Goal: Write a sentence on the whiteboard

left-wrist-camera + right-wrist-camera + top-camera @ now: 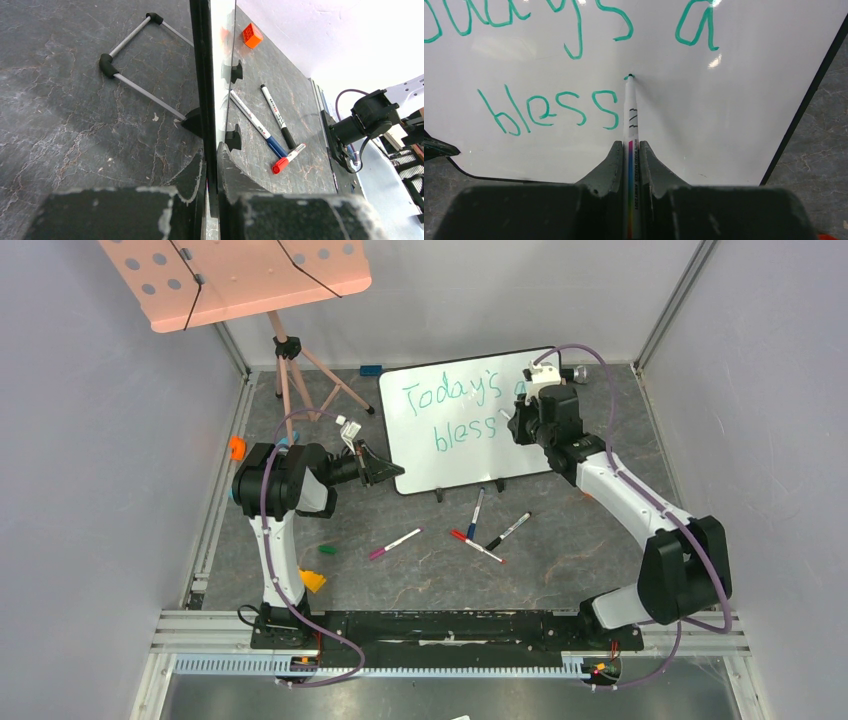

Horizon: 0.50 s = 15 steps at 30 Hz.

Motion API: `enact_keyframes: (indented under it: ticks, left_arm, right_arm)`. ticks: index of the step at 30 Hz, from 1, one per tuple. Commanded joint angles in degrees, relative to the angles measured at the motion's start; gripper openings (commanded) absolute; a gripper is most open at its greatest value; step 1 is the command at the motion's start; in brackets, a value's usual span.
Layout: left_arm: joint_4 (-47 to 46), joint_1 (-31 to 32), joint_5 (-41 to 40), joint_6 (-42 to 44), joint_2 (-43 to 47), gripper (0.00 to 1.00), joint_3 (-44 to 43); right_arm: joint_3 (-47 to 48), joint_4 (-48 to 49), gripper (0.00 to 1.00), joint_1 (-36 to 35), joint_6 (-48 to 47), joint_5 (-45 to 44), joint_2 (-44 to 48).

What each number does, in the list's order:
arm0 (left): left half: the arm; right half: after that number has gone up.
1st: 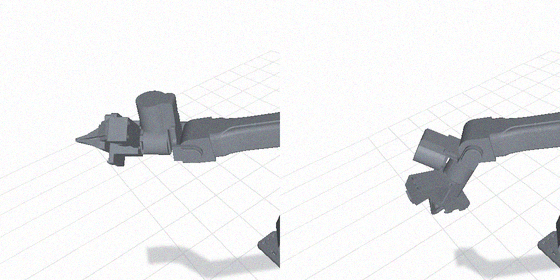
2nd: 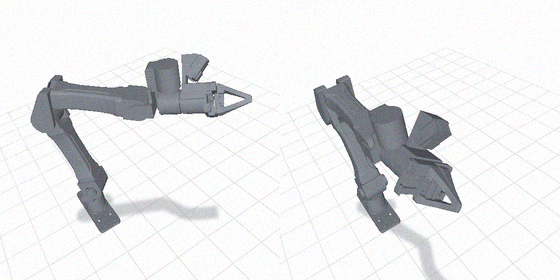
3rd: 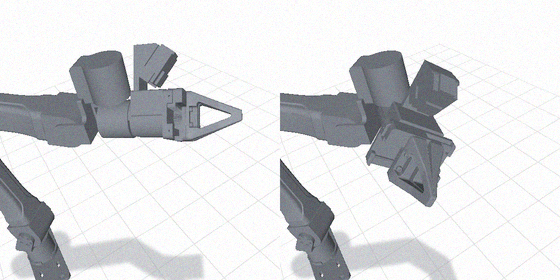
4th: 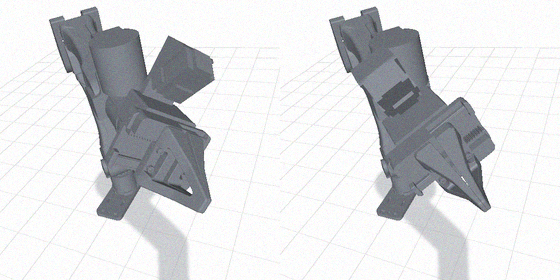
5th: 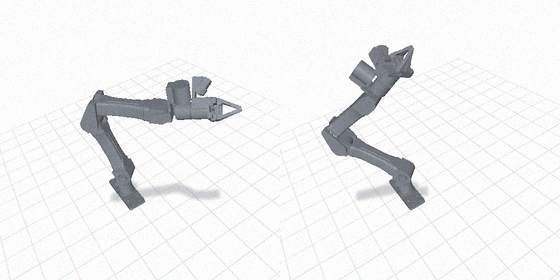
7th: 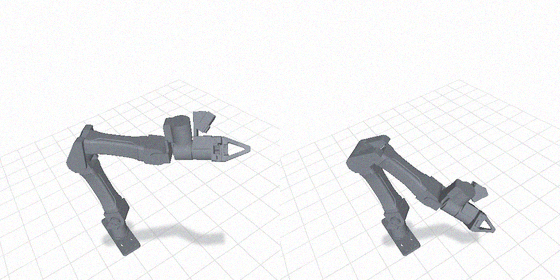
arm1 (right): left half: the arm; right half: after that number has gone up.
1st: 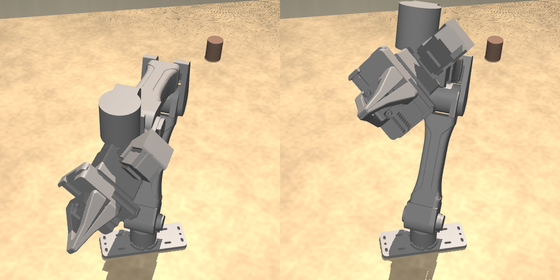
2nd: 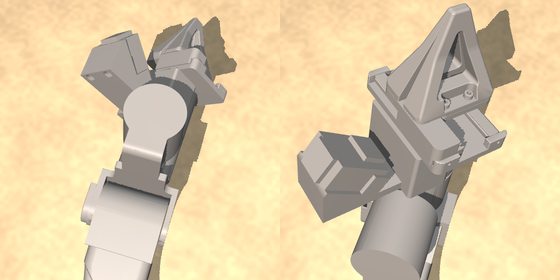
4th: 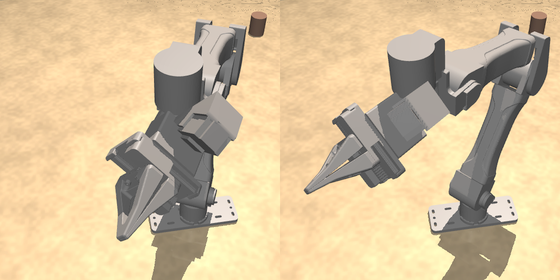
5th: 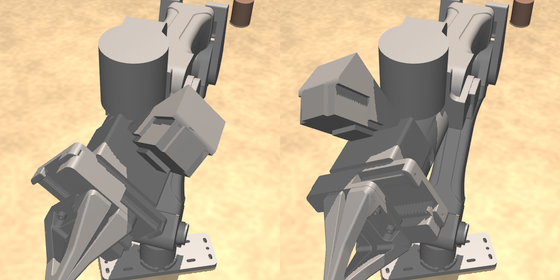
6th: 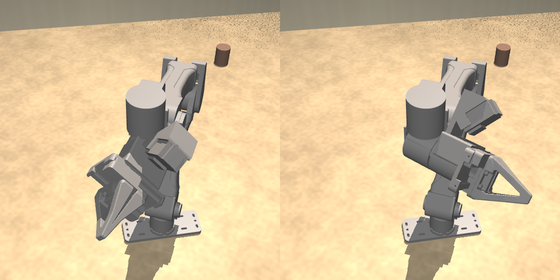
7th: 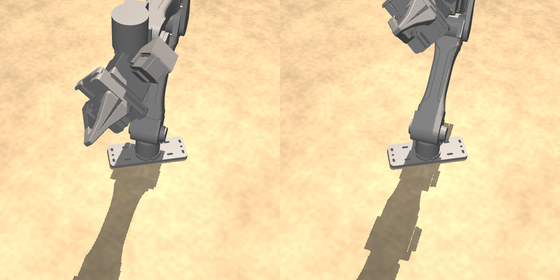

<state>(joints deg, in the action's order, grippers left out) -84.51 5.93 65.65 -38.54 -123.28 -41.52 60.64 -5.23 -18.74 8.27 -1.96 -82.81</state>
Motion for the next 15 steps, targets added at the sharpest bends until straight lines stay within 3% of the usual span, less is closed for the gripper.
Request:
enact_keyframes:
  ticks: [1,15]
  left_arm:
    - [-4.7,0.2,0.4,2.8,-0.8,0.02,-1.0]
    - [-4.7,0.1,0.5,2.7,-1.0,0.02,-1.1]
  right_arm:
    - [-0.5,1.5,0.00,0.2,-0.7,-0.3,3.6]
    - [-4.0,1.5,0.00,0.2,-0.7,0.2,5.3]
